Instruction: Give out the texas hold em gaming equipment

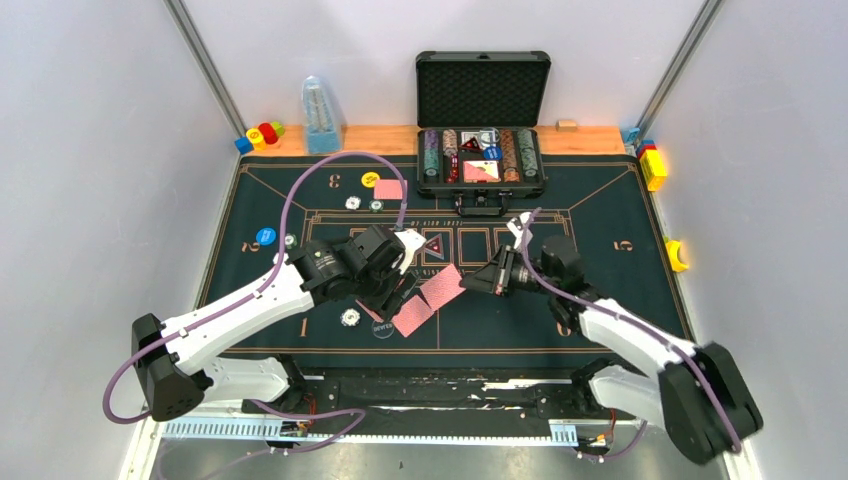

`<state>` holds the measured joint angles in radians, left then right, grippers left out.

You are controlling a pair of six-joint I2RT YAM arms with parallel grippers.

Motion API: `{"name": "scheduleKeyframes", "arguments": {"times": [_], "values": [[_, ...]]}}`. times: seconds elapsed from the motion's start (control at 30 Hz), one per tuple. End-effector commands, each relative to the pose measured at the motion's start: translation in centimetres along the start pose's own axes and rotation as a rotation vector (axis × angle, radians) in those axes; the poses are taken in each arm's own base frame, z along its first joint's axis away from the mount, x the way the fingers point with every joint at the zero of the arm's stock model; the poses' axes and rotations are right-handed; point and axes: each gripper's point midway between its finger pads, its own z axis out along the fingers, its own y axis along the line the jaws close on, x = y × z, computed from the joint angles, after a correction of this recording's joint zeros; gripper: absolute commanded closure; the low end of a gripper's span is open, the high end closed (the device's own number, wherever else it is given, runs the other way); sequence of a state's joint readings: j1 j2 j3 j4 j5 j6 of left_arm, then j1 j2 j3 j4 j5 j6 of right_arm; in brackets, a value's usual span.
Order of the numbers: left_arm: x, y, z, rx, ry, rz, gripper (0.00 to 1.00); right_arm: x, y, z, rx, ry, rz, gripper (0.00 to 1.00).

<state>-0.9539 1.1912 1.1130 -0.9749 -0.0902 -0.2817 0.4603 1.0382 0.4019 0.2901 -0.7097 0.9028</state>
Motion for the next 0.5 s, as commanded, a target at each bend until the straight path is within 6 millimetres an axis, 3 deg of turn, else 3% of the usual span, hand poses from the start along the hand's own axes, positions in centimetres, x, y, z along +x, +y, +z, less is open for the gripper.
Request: {"name": "scheduleKeyframes", "arguments": {"times": [0.0, 0.27, 0.47], "values": [[-1.4, 0.0, -1.0, 0.001, -0.073, -0.001, 1.0, -3.6, 1.6, 2.5, -0.094, -0.067, -0.049, 1.0], [-1.4, 0.1, -1.3, 0.0, -0.089, -0.006, 1.0, -12.4, 0.5, 10.7, -0.1, -0.224, -0.018, 1.0], [-1.5, 0.3, -1.7, -0.003, -0.106, -0.01, 1.0, -18.3, -2.8, 18.5, 0.013, -0.347, 0.031, 1.0]]}}
